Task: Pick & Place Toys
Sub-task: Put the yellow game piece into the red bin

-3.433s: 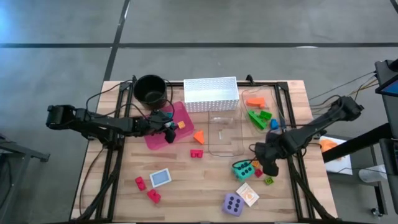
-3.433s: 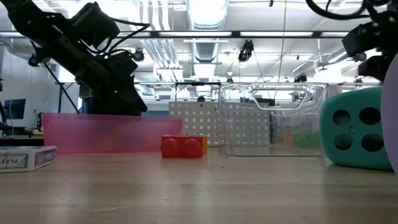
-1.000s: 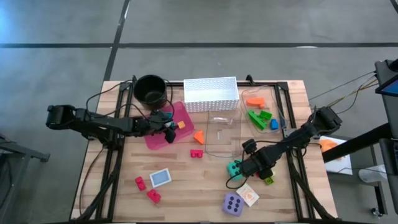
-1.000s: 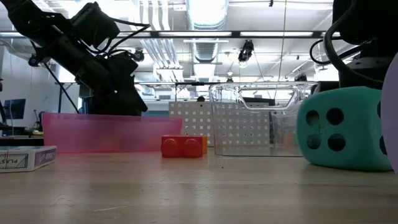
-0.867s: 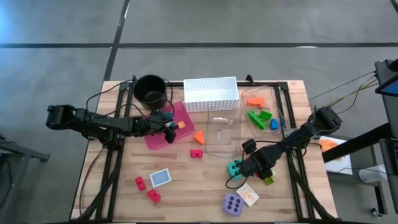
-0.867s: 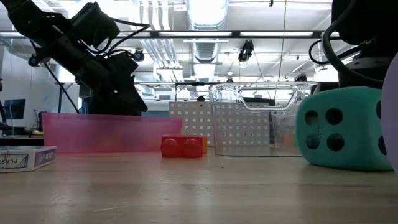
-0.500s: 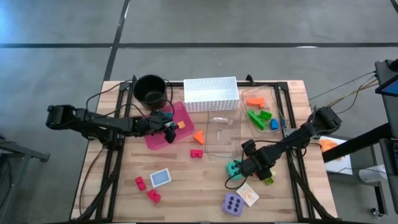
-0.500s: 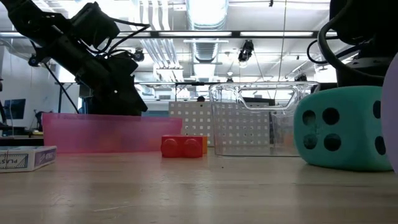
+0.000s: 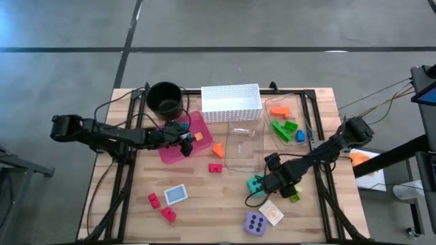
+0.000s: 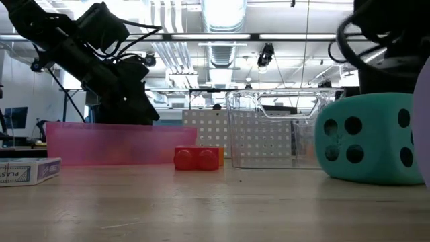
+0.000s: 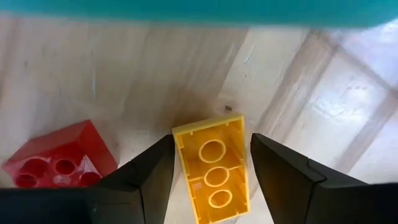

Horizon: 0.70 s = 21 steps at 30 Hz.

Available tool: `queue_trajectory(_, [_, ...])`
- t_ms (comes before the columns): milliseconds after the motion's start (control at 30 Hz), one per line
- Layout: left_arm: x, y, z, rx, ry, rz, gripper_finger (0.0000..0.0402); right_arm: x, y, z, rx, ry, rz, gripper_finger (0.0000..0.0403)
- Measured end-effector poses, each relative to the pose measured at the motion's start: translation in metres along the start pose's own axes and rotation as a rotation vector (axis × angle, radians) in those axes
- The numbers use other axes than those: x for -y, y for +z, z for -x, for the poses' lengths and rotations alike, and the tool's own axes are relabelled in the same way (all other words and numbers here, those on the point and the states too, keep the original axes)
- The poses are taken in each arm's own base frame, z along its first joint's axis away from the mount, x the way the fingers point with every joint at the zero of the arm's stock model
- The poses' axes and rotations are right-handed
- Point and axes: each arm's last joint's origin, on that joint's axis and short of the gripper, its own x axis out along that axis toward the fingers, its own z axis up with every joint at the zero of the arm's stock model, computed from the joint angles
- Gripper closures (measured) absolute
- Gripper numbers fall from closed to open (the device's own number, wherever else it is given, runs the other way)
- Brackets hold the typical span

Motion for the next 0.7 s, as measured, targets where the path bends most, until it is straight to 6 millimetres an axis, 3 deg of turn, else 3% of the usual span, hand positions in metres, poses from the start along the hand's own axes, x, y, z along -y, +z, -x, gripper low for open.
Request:
queue_trajectory(200, [0.0,0.0,0.0,0.0,0.0,0.0,0.0156,0.001,0.006,0.009,0.019,0.003,-0.005,0.0195])
queue_trajectory(700, [0.0,0.0,0.0,-0.001,-0.003,0.0,0.0156,-0.001,-0.009,-0.007,-0.05,0.028,-0.05,0.0195])
